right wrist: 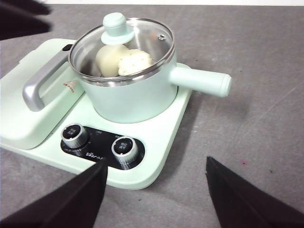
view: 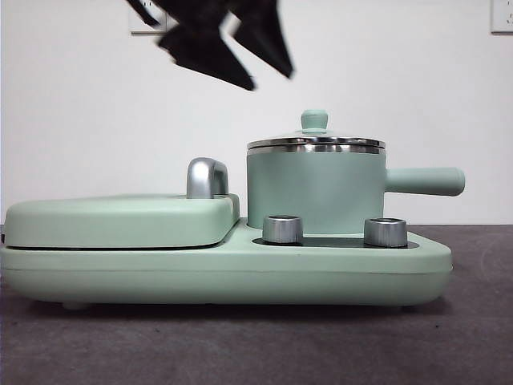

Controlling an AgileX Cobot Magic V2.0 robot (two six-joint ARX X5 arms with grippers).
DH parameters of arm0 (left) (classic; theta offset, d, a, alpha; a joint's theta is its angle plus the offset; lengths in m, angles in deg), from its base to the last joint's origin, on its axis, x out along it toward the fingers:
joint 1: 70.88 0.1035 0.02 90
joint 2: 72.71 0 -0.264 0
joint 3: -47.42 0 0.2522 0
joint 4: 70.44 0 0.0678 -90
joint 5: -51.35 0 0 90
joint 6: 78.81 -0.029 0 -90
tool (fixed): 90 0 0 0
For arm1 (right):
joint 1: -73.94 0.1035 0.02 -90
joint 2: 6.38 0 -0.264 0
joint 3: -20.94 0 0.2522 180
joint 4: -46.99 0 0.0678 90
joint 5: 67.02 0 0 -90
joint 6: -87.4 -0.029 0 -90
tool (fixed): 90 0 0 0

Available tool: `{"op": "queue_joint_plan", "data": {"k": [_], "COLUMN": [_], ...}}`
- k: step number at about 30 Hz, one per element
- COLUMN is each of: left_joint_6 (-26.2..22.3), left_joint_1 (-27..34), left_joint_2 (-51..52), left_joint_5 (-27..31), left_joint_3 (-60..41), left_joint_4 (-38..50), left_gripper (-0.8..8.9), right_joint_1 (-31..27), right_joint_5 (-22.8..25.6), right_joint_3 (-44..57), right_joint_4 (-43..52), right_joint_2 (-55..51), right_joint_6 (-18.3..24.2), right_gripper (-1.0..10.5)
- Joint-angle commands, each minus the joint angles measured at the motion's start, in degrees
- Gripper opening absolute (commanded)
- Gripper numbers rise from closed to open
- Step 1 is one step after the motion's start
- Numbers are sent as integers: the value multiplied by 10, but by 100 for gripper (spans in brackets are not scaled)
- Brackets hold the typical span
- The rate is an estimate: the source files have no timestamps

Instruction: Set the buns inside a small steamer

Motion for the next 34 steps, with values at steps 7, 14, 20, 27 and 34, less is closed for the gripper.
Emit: {"op": "queue_joint_plan", "data": {"k": [7, 14, 20, 27, 34], "left_joint_6": [79, 128, 160, 158, 160], "left_joint_1": [23, 40, 40, 40, 39], "left_joint_2": [94, 201, 295, 363, 373], "left_joint_5": [-1, -1, 7, 27, 26], "left_joint_3": [-8, -125, -216, -254, -254], "left_joint_4": [-202, -181, -179, -183, -185], "left_gripper": [311, 310, 310, 308, 23], "right_joint_1": [3, 3, 3, 4, 4], "right_joint_5": [-67, -134, -196, -240, -238], "right_joint_3": [-5, -6, -7, -7, -7], "right_joint_4": [8, 55, 142, 228, 242], "right_joint_2": [38, 123, 217, 298, 301], "right_joint_6": [18, 45, 45, 45, 52], "right_gripper": [320, 320, 320, 320, 7]}}
